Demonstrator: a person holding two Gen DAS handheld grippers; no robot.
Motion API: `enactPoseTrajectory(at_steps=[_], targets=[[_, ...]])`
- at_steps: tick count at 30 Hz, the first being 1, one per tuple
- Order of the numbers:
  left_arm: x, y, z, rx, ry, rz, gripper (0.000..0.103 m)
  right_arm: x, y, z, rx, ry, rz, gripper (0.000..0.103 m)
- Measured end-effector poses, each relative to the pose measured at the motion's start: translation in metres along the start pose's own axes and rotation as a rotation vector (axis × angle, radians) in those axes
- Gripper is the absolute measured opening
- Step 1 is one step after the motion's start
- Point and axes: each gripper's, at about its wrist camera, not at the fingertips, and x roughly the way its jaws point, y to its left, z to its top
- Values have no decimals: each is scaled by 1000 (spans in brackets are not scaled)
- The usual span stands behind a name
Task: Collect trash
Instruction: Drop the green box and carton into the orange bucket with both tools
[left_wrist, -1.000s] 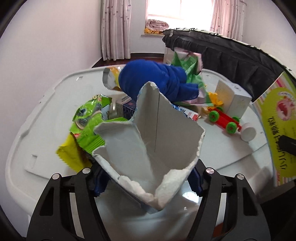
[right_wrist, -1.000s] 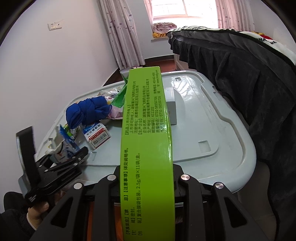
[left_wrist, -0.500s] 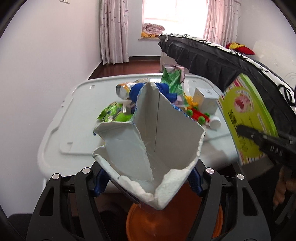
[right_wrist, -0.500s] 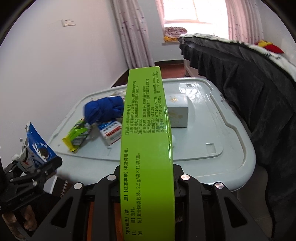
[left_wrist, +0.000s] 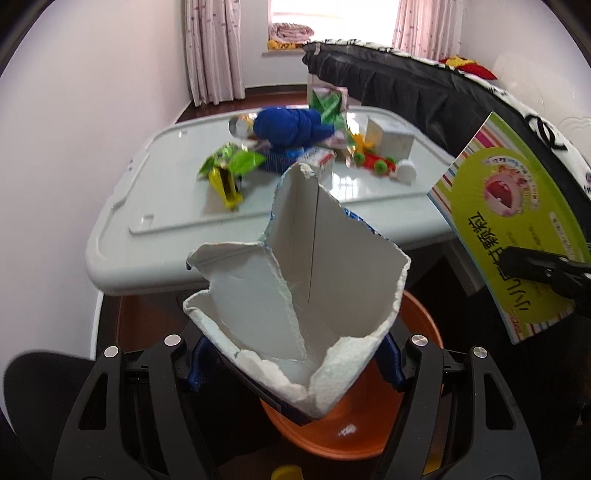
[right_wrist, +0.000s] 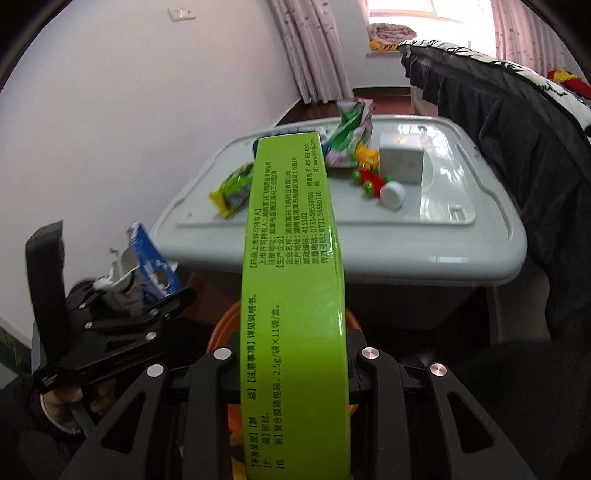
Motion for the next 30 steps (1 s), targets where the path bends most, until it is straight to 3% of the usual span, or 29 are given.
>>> enactPoseTrajectory(at_steps=[11,21,22,23,24,25,30], targets=[[22,7,-18,-48,97,-48,67,39,6,-28,25,168,20,30],[25,8,-21,-50,113,-42,69,47,3,-27,19,192,17,32],[25,8,-21,-49,113,-38,70,47,3,-26,18,192,16,35],[25,7,-21,-47,117,-29,77,47,3,-26,16,192,12,42],[26,7,-21,-47,123,-17,87,49,3,-23,14,189,8,67],[26,8,-21,-51,118,-15,89,46,2,-23,18,176,-1,77],[19,16,-17,-84,86,-6,91,26,-7,-13,52,78,-17,76]])
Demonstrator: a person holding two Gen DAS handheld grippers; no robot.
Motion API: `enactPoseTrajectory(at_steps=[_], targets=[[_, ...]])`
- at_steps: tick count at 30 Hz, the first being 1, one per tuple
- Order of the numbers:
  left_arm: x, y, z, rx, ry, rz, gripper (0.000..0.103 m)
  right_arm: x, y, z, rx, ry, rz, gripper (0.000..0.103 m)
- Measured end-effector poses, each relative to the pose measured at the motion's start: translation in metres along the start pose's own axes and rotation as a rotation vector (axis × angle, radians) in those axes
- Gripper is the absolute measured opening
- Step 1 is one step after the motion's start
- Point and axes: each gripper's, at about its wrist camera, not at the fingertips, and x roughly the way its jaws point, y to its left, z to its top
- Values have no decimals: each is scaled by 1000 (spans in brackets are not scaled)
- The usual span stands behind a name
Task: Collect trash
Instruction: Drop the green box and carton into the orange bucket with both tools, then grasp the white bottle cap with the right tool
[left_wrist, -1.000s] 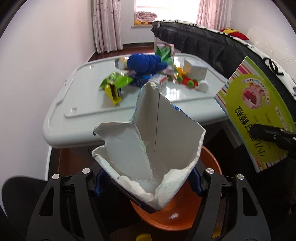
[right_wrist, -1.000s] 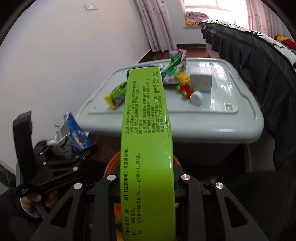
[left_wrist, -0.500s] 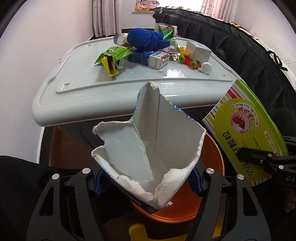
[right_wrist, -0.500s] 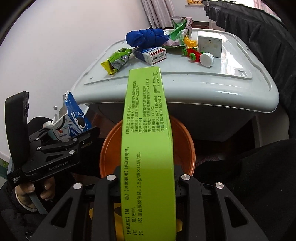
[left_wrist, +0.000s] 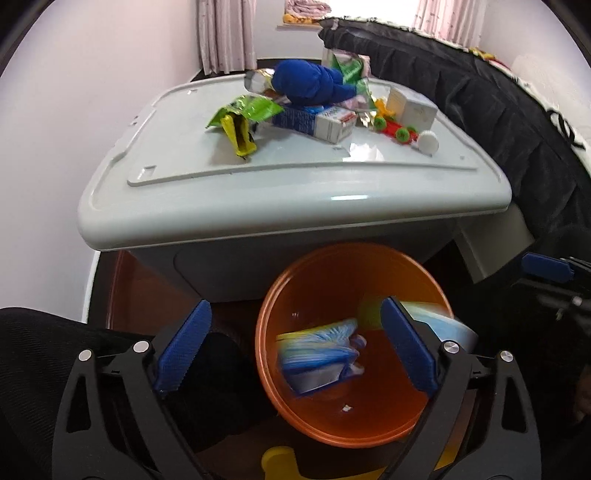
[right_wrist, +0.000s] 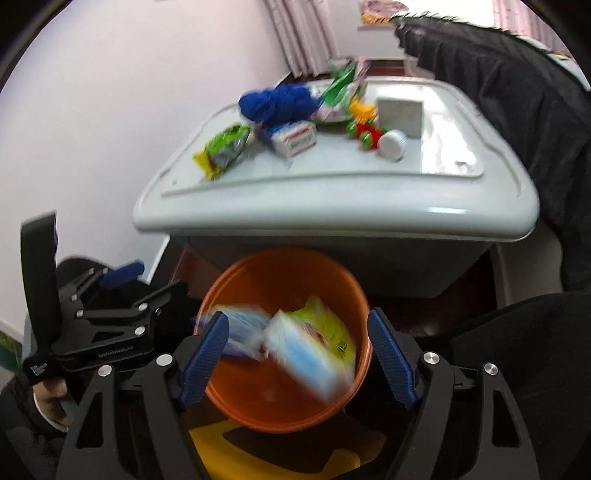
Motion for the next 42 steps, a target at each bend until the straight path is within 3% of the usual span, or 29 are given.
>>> enactPoseTrajectory(at_steps=[10,18,26,32,35,42], targets=[[-10,7,6,-36,-54,-11,91,-18,-27,26,66,-92,-43,76],[-5,9,26,-47,-69,-44,91,-9,-35,50,17,-119,-85,76],[17,14,69,-92,-108,-51,91,24,-49,105,-60,-148,-160,76],[34,17,77,-107,-121,-31,91,58,-62,132,-89,-129,-165,76],[41,18,74,-98,-109,-22,91,77,-71,141,-78,-103,-145,72],[46,20,74,-100,-108,-33,91,114,-81,148,-103,-36,-189,51]])
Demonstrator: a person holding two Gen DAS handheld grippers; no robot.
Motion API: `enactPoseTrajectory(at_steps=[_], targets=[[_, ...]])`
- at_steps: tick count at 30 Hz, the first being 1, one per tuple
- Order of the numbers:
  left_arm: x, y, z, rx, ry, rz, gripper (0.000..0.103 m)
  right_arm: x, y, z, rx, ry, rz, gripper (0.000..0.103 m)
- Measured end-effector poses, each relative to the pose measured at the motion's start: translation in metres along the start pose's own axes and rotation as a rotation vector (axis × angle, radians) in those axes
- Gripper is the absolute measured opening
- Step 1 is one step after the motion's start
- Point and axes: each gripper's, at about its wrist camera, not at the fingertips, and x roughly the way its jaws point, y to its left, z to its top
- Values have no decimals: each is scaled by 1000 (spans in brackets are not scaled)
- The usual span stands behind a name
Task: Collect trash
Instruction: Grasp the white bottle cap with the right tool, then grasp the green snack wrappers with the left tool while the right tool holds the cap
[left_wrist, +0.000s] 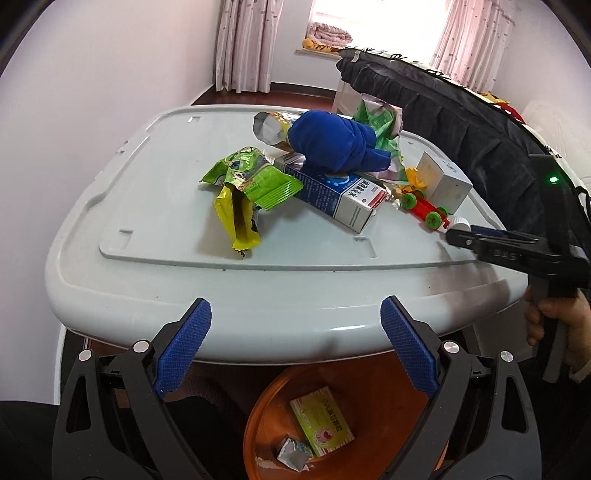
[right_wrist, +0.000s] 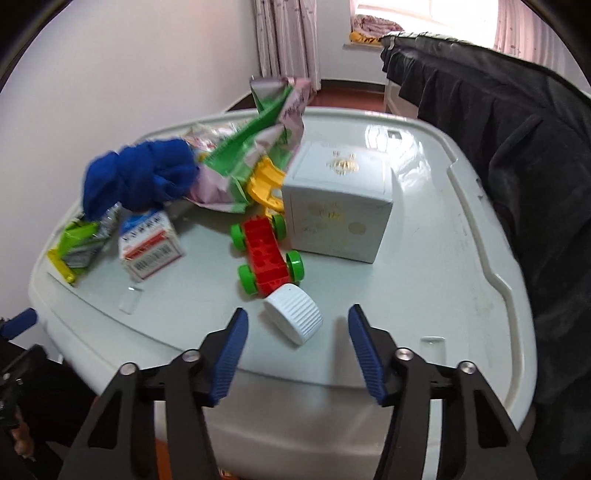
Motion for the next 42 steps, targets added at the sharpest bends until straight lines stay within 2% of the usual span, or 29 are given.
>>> enactPoseTrajectory(at_steps=[2,5,6,17,22,25,28,31,42], targets=[[1,0,-1,5,0,-1,91,3,-1,2,-1,-11,-1,50],[3,-2,-2,13,8,3,91,6,0,4,-7,-14,-5,41],[3,-2,-3,15,11,5,91,6,1,4,-11,-17,-16,31],[2,3,-7,8,4,21,91,-8,9,-11,-41,-41,-14,30],[1,10,-9,-10,9,42,91,-26,4,-14,18,-71,12,30],[1,16,-6,-32,9,60,91,-51,6,-22,49,-117,35,30],[2,23,3,-66,8,58,91,-66,7,-33,79,-148,63,30],[7,26,16,-71,3,51,91,-73,10,-46,110,-144,92,30],[66,32,71,-34,28,96,91,-62,4,-43,141,-137,109,30]])
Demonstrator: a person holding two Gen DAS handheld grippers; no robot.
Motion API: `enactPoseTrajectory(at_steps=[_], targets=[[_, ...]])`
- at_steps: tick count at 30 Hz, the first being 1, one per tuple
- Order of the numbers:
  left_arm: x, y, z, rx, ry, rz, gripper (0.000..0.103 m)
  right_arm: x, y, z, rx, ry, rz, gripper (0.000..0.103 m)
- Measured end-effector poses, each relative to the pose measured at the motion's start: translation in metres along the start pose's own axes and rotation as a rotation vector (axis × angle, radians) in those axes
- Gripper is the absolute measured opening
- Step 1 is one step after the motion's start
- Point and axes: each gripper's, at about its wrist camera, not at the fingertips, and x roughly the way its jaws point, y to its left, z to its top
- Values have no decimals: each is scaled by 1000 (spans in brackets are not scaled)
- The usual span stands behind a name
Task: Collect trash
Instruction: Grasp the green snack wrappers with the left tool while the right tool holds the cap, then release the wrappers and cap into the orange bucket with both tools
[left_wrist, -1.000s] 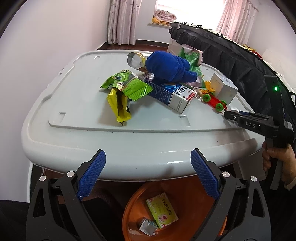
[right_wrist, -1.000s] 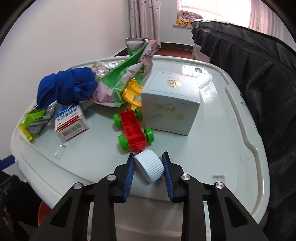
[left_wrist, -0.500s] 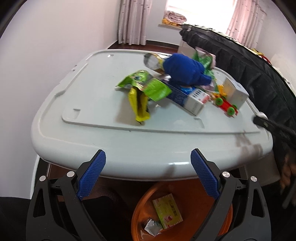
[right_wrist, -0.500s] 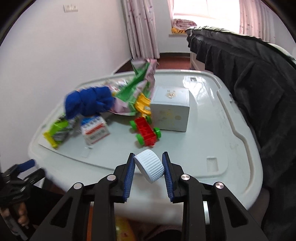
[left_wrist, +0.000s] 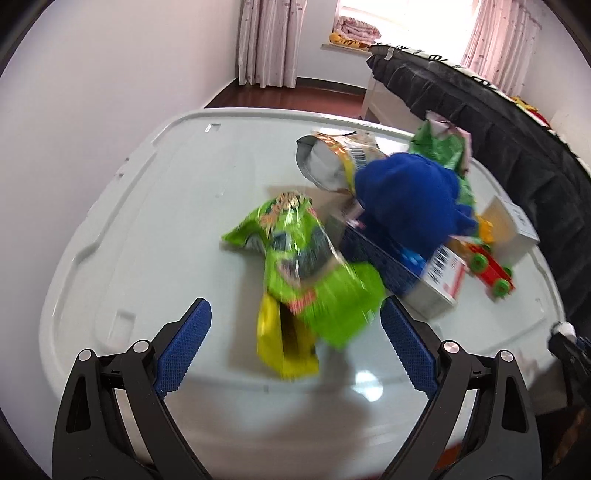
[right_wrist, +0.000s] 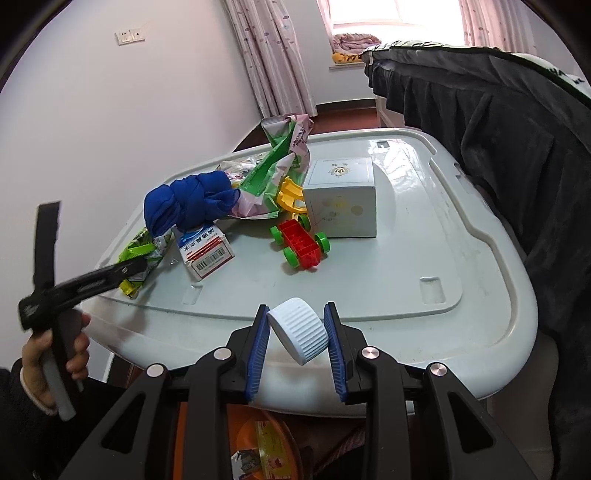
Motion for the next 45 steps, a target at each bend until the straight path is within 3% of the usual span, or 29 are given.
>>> enactPoseTrajectory(at_steps=[2,4,5,6,12,18,25,35,45], targets=[[7,-4,2,39,-36,42,89,3,1,0,-8,7,-2,30],[14,-8,2,92,-49,75,55,5,2,-1,-13,13,-5,30],[19,-7,3,96,-24,53,26,6,2,-1,-18,14,-10,30],[23,-4,2,86,-7,36,23,6,2,-1,-20,14,-11,30],[7,9,-5,30,-49,0,19,6,7,0,-36,6,-13,30],[-57,6,-10,11,-114,-54,19,-5,14,1,-56,-14,10,30],[-119,-21,-29,115,-169,-79,19,-38,31,-2,-83,-57,43,30],[-158,-39,-88,183,-89,-105,19,-89,60,-27,-132,-54,91,30],[-162,-43,-136,221,26,-132,19,-122,87,-72,-164,13,118,30]])
